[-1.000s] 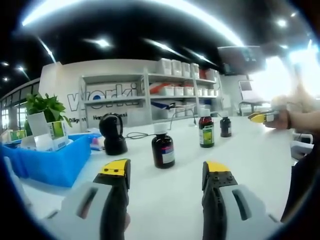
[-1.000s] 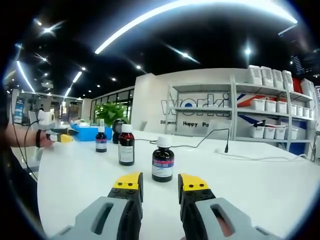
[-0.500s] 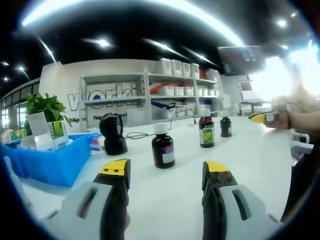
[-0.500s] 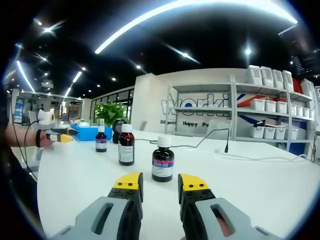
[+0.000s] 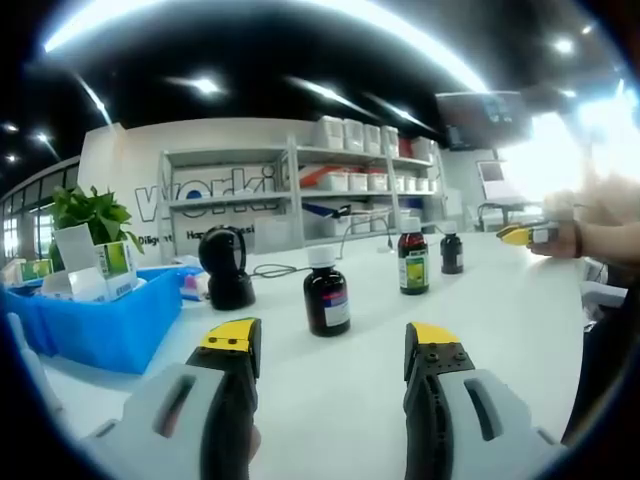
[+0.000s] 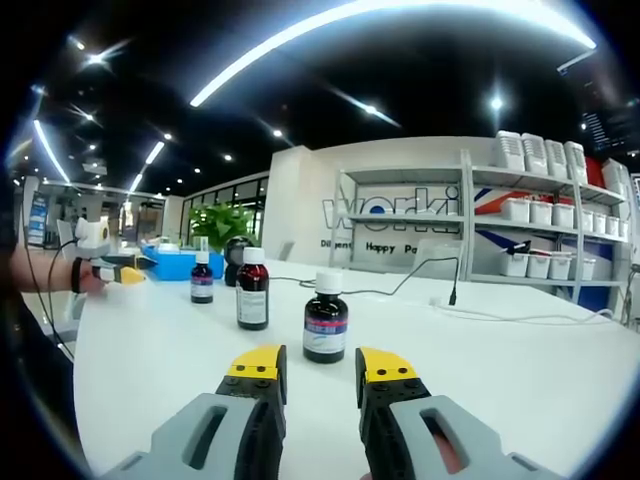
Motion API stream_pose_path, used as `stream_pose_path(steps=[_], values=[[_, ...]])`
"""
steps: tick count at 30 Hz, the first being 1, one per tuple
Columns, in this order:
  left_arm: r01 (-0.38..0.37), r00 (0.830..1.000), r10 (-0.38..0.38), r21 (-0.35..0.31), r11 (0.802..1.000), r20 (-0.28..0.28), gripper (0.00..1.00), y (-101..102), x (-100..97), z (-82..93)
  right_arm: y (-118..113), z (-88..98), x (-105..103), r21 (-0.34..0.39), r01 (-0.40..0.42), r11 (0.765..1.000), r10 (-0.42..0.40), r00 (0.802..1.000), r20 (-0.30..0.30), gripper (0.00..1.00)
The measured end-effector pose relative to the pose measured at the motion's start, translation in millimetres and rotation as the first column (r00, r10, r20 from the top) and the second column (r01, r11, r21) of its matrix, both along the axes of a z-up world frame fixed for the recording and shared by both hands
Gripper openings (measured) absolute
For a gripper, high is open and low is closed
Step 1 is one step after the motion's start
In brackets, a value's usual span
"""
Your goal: Rotate the medicine bottle to make it face forward pick up the medicine bottle inspect the drug traceability code place the medicine on the table
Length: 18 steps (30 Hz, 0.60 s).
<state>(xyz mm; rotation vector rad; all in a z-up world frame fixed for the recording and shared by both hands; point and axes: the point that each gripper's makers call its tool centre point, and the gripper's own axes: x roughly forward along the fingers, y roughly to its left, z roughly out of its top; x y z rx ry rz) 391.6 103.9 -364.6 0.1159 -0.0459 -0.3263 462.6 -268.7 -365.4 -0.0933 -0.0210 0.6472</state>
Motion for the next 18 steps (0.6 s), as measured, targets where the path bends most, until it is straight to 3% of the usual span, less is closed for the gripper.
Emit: stream_pose_path(steps=[18], values=[[0.0, 1.0, 0.0, 0.003, 1.0, -0.003, 0.48, 1.6, 1.2, -1.7, 0.0, -1.0, 0.4, -0.006, -0.001, 1.0, 0.001, 1.0, -0.001, 0.23]])
